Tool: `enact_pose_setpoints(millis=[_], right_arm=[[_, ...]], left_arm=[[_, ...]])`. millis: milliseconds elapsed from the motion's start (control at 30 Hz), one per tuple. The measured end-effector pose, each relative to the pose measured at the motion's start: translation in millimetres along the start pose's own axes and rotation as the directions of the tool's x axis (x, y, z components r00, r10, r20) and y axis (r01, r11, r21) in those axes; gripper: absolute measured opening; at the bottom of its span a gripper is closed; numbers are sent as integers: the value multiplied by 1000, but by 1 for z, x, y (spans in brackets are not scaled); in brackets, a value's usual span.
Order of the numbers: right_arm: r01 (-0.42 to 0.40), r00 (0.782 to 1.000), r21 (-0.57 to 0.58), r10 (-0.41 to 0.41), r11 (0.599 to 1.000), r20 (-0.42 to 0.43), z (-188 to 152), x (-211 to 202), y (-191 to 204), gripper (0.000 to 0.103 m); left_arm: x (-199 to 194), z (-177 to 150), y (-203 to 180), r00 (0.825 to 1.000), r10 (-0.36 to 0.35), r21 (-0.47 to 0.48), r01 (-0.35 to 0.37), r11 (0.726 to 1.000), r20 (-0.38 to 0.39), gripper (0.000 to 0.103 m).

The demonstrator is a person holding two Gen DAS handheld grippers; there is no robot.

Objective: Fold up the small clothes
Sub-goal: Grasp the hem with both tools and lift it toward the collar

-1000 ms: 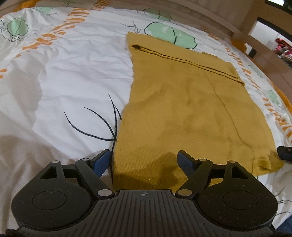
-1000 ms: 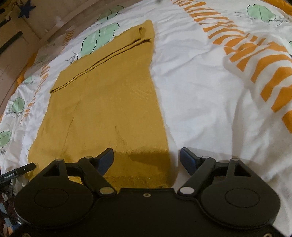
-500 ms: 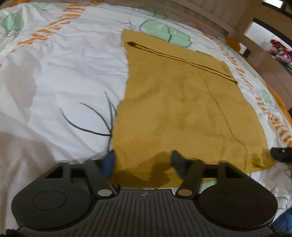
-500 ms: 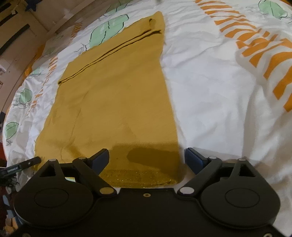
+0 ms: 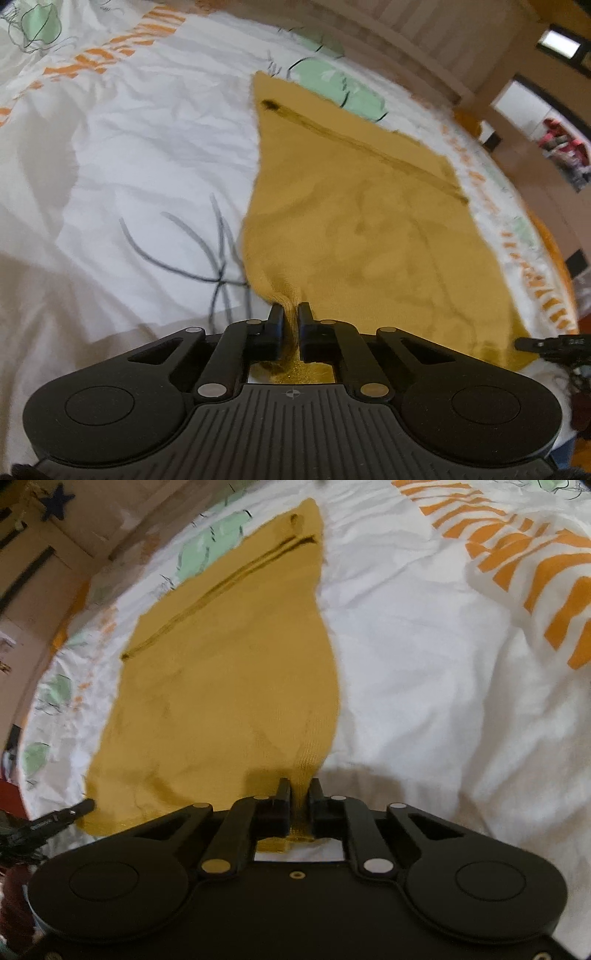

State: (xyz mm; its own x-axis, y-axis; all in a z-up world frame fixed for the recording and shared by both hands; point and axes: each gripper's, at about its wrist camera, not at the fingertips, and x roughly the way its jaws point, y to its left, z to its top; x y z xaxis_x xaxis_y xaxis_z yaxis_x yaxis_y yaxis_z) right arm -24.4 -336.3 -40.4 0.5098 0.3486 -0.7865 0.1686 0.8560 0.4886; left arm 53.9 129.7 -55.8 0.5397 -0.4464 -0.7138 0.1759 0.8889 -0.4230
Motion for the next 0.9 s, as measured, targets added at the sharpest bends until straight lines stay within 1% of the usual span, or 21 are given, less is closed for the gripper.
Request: enact_pose_setpoints(millis=[100,200,433,600,667,900], right_arm=[[-66,997,40,64,997,48,1,-10,-3,16],[-126,988,79,118,989,99,4,-19,-5,16],[-215,964,129,189,968,188,17,-32,-7,15],[-259,950,127,229,958,213,29,-36,-2,15],[-263,946,114,233,958,225,34,-37,1,15],[-281,926,60,254,958,280,69,-38,16,15]], left_arm=[[-9,6,-4,999,-28,-4,29,1000,44,7],[-18,15,-6,996,-33,-11,34,999,87,7],[-34,40,-4,984,-56,-51,66,997,167,7],[-35,57,-4,979,-70,-54,81,995,191,7],[-36,65,-6,975,-73,-52,86,995,208,7],[-33,101,-16,961,-79,-36,91,995,264,7]])
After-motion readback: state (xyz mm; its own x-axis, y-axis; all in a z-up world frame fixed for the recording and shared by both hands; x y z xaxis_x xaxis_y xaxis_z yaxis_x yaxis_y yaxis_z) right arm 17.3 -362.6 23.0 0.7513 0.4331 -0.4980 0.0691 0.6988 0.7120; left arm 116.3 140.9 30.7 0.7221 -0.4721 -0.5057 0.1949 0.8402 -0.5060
